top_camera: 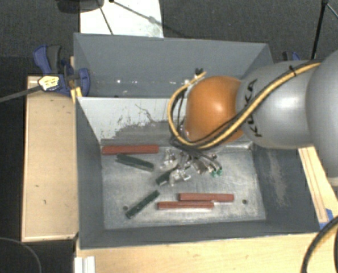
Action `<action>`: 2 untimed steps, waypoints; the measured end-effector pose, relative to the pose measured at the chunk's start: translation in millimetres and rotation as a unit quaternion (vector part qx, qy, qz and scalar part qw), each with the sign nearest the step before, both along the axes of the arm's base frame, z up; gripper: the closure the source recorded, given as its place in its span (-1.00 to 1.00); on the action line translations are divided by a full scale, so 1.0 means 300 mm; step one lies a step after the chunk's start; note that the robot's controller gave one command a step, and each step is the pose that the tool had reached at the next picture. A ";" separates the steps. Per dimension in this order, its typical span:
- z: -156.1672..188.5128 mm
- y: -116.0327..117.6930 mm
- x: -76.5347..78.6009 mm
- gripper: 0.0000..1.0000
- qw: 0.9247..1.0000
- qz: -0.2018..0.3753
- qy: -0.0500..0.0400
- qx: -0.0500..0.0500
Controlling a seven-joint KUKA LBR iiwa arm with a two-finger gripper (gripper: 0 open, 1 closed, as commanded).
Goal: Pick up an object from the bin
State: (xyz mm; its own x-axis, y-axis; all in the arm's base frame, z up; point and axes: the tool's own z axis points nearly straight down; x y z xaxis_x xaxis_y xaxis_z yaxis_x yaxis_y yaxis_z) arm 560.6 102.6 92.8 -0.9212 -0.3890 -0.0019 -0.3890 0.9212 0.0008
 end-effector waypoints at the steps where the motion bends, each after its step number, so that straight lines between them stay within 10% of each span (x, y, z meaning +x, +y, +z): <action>1: 0.028 0.001 0.005 1.00 1.000 -0.001 -0.002 0.000; 2: 0.039 0.001 0.005 1.00 1.000 -0.002 -0.003 0.000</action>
Offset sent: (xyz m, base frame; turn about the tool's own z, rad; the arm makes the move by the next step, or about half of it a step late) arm 0.0000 0.0000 0.0016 0.0000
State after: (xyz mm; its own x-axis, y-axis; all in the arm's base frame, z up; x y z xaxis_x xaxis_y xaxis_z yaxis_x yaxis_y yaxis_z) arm 562.2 103.0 104.6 -0.9224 -0.3862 -0.0070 -0.3862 0.9224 -0.0004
